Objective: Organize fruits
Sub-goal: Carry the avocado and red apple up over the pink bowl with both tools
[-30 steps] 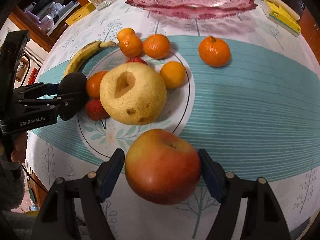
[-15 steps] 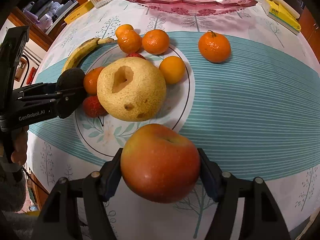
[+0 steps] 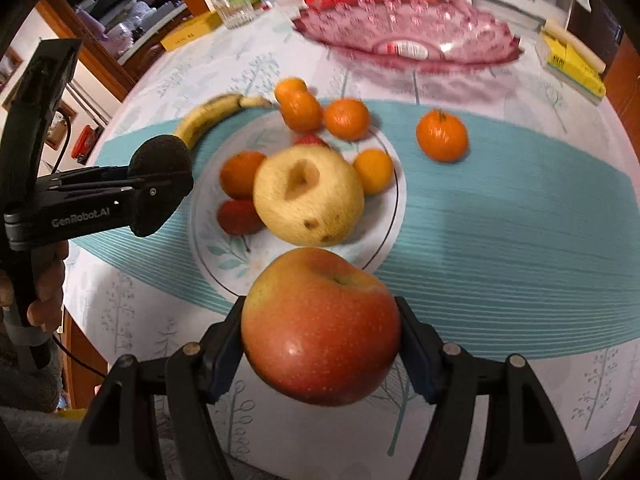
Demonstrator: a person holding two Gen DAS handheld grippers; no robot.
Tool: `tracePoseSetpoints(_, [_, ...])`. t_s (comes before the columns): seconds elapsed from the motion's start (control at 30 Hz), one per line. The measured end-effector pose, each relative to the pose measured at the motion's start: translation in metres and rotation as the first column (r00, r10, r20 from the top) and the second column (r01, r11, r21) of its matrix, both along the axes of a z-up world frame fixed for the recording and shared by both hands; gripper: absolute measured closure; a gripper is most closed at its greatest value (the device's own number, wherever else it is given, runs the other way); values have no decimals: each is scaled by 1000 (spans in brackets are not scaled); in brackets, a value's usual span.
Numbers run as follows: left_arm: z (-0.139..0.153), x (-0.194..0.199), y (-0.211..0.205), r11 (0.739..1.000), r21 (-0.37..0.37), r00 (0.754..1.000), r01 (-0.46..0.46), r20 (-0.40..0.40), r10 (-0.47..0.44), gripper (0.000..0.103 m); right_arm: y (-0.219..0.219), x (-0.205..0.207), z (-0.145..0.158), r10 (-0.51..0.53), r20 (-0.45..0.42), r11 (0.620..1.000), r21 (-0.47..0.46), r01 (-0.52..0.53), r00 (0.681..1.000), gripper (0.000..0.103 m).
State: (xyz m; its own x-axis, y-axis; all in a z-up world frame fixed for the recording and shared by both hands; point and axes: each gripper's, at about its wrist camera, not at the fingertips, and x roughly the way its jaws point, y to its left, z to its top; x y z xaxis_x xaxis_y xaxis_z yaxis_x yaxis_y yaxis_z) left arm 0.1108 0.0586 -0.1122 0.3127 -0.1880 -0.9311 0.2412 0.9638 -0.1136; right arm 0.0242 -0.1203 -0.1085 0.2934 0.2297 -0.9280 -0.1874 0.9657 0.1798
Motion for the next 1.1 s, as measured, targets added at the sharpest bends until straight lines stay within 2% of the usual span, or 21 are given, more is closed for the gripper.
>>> tracePoseSetpoints(0.13, [43, -8, -6, 1000, -22, 999, 2, 53, -1, 48, -3, 1, 37, 16, 68, 1000, 11, -17, 998, 34])
tracePoseSetpoints(0.43, [135, -7, -28, 999, 32, 982, 28, 184, -33, 48, -20, 28, 138, 20, 219, 999, 30, -27, 976, 34])
tracePoseSetpoints(0.6, [185, 11, -43, 997, 59, 963, 52, 260, -66, 48, -33, 61, 198, -6, 310, 1000, 26, -2, 951, 34])
tracePoseSetpoints(0.73, [211, 35, -52, 996, 66, 954, 61, 289, -78, 48, -41, 88, 227, -21, 368, 1000, -9, 26, 930, 34])
tracePoseSetpoints(0.83, [223, 64, -63, 994, 97, 945, 59, 315, -87, 48, -49, 117, 233, -47, 383, 997, -39, 67, 922, 34])
tracePoseSetpoints(0.93, [221, 95, -73, 994, 101, 944, 52, 319, -82, 48, -59, 155, 221, -90, 355, 993, -41, 112, 931, 34])
tracePoseSetpoints(1.1, [183, 155, -88, 995, 88, 958, 46, 278, -69, 48, -68, 202, 175, -138, 289, 987, -43, 157, 947, 34])
